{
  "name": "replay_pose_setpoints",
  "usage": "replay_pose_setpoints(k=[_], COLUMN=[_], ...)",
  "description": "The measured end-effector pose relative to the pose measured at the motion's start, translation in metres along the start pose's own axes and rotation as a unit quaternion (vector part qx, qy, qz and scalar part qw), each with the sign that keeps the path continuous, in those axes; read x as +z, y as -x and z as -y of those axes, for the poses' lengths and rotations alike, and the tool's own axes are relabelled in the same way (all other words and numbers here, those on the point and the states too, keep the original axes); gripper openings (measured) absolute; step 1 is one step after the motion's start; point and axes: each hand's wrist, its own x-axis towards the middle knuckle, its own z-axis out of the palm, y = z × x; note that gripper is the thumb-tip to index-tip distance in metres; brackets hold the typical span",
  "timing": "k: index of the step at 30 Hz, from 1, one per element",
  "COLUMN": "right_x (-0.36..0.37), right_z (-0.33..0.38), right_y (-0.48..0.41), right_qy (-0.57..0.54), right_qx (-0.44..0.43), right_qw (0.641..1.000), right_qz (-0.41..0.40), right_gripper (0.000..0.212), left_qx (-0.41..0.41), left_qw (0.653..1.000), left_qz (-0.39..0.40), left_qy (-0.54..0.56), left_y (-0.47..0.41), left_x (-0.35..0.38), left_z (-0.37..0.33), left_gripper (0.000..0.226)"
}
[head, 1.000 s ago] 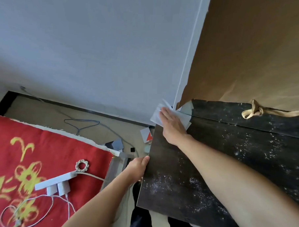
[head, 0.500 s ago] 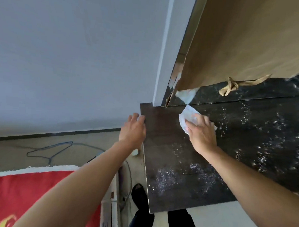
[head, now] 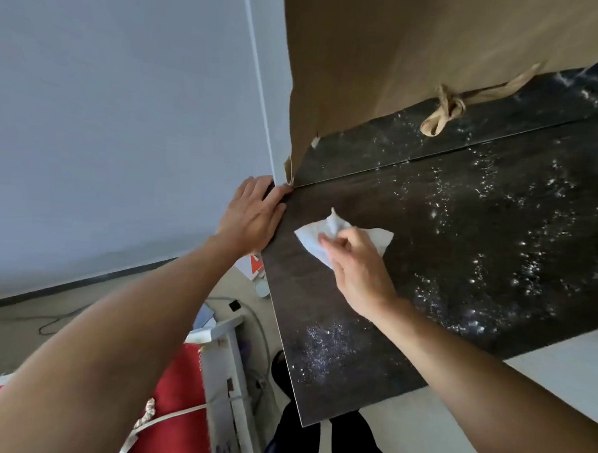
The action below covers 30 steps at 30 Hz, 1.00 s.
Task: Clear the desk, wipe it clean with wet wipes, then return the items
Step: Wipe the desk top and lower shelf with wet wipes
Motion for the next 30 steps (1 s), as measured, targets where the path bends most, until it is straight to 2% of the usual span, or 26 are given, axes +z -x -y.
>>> replay_pose_setpoints(k=[3,5,7,10,16,21,26,28,30], right_x=[0.010,0.005,0.004,0.009,0.003,0.011,-0.002,-0.009,-0.013], right_z=[0.041,0.043,0.033,0.030,0.043,0.049,0.052,0.036,0.017], right_y=[0.059,0.075,0.045,-0.011,0.038,0.003,0.081,0.073,0.050], right_qy=[-0.042,-0.063,-0.047,-0.006,-0.022,-0.005,-0.038,-0.042,-0.038], right_qx=[-0.104,-0.136,-0.119,-0.067,-0.175,-0.095,-0.189,-0.155,-0.059], right_qw=[0.988,0.975,0.980,0.994,0.966,0.985,0.952,0.964,0.988], right_qz=[0.108,0.163,0.152,0.083,0.190,0.146,0.237,0.214,0.138], right_gripper=[0.042,0.041,0.039,0.040,0.049,0.058,0.045,0.039,0.039], left_qx=[0.023,0.021,0.025,0.041,0.044,0.050,0.019,-0.012,-0.060], left_qw=[1.000,0.999,0.999,0.998,0.999,0.999,1.000,0.999,0.996], left_qz=[-0.005,-0.019,-0.026,-0.025,-0.009,-0.008,0.024,0.040,0.056], left_qy=[0.006,0.025,0.029,0.030,0.028,0.017,0.001,-0.013,-0.031], left_y=[-0.001,0.000,-0.001,-0.001,-0.002,-0.002,0.000,0.002,0.007], left_x=[-0.003,-0.003,-0.003,-0.004,-0.008,-0.007,-0.013,-0.013,-0.009], left_z=[0.008,0.006,0.006,0.009,0.010,0.010,0.004,-0.005,-0.018], left_gripper=[0.032,0.028,0.026,0.023,0.024,0.024,0.039,0.045,0.042])
